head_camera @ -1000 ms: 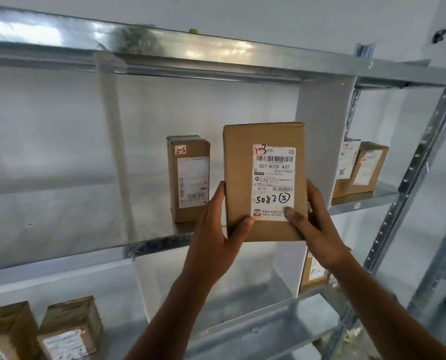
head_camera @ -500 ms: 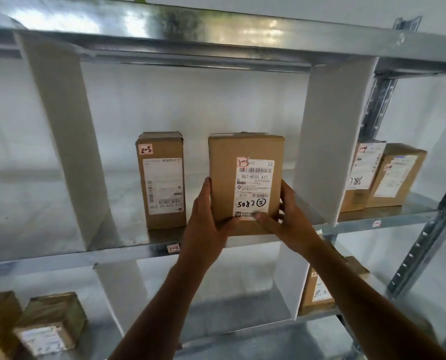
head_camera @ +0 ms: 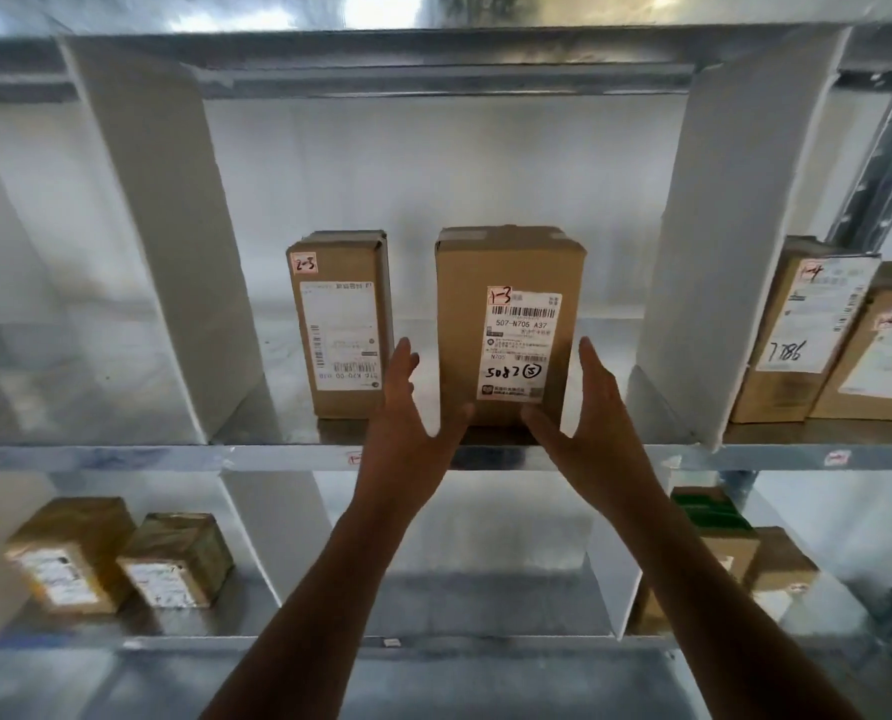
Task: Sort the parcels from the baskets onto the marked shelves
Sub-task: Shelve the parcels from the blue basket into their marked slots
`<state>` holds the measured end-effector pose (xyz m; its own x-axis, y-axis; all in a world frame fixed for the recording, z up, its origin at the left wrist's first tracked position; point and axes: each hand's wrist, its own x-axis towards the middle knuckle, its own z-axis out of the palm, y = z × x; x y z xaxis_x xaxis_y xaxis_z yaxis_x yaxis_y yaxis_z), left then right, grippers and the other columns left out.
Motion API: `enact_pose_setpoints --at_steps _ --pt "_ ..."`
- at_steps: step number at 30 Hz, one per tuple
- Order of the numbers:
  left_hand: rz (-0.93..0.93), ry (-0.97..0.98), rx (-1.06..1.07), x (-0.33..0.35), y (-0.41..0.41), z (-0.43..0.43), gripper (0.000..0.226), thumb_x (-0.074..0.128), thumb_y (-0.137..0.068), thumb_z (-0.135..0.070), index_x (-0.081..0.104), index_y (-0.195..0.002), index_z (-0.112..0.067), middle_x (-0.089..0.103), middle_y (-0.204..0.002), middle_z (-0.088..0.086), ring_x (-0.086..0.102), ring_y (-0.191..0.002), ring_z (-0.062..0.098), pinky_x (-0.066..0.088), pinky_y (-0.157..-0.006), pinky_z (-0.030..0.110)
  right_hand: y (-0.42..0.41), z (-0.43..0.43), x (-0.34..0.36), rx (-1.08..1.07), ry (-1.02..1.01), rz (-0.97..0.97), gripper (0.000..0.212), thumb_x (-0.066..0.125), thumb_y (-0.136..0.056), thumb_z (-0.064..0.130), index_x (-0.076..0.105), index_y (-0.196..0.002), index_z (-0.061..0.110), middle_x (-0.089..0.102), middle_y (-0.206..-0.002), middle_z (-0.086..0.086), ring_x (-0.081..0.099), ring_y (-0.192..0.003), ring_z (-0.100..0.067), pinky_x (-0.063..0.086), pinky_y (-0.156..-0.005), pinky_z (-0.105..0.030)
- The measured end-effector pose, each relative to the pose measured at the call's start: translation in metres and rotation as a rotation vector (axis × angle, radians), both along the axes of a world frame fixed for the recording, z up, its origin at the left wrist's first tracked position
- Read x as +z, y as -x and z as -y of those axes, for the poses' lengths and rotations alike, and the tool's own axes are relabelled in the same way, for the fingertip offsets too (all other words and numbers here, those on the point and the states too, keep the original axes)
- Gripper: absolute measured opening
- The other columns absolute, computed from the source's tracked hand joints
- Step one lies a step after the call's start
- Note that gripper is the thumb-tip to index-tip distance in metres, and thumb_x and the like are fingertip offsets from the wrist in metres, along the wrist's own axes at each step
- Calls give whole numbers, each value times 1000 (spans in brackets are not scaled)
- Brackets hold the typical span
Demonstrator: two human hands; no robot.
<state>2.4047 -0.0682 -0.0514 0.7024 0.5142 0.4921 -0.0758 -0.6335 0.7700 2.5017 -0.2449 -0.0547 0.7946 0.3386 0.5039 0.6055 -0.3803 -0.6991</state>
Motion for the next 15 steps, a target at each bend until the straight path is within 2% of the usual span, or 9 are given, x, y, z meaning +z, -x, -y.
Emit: enact_pose_setpoints --at_steps 1,3,5,7,9,10,11,13,15 --pt "18 -64 34 -3 15 -6 79 63 -85 -67 33 -151 -36 43 -157 -12 45 -141 16 41 -112 41 16 2 -5 -50 21 91 81 53 -91 70 13 -156 43 29 -166 13 35 -152 -22 30 -116 -39" --pt "119 -141 75 -9 46 -24 60 56 -88 -69 51 -137 -35 53 -148 -14 50 -137 12 42 -114 38 48 -5 -12 -46 108 227 77 40 -94 76 13 -158 42 25 -169 14 25 -157 -19 24 -117 -38" --pt "208 -170 130 -7 70 -48 40 56 -91 -63 52 -126 -44 54 -140 -21 51 -129 5 42 -108 27 71 -27 -11 44 160 273 77 32 -94 80 10 -158 44 17 -170 20 13 -157 -7 17 -120 -32" --pt "210 -141 176 0 80 -76 44 55 -92 -65 48 -131 -47 51 -136 -23 50 -124 3 40 -104 24 83 -60 0 153 140 237 75 33 -94 80 11 -157 47 15 -164 31 8 -147 8 13 -116 -21" --pt "160 -73 190 6 79 -103 61 54 -88 -69 43 -142 -42 48 -148 -16 49 -131 10 40 -106 28 88 -95 14 269 70 199 65 39 -96 75 14 -153 55 16 -156 49 9 -136 27 19 -112 -7" --pt "127 -53 180 7 76 -115 70 53 -87 -71 39 -148 -39 44 -155 -12 47 -136 14 40 -109 32 89 -112 20 315 25 171 56 40 -97 73 15 -147 66 14 -145 61 10 -128 37 21 -98 8" --pt "85 -39 151 10 70 -124 77 54 -87 -71 34 -152 -37 38 -160 -9 43 -142 17 39 -113 38 89 -128 26 339 -16 135 52 42 -97 72 13 -140 74 13 -135 67 12 -121 43 20 -83 16" --pt "-4 1 49 19 57 -134 84 54 -86 -71 24 -158 -38 29 -166 -10 35 -149 21 34 -118 46 86 -156 33 340 -81 60 51 46 -97 69 14 -138 74 22 -137 61 27 -122 34 28 -75 14" --pt "-7 43 -132 26 47 -137 77 52 -87 -69 19 -154 -48 28 -162 -23 33 -149 15 34 -118 47 76 -175 33 315 -119 -15 55 50 -101 62 25 -149 54 36 -154 34 38 -134 9 38 -81 4"
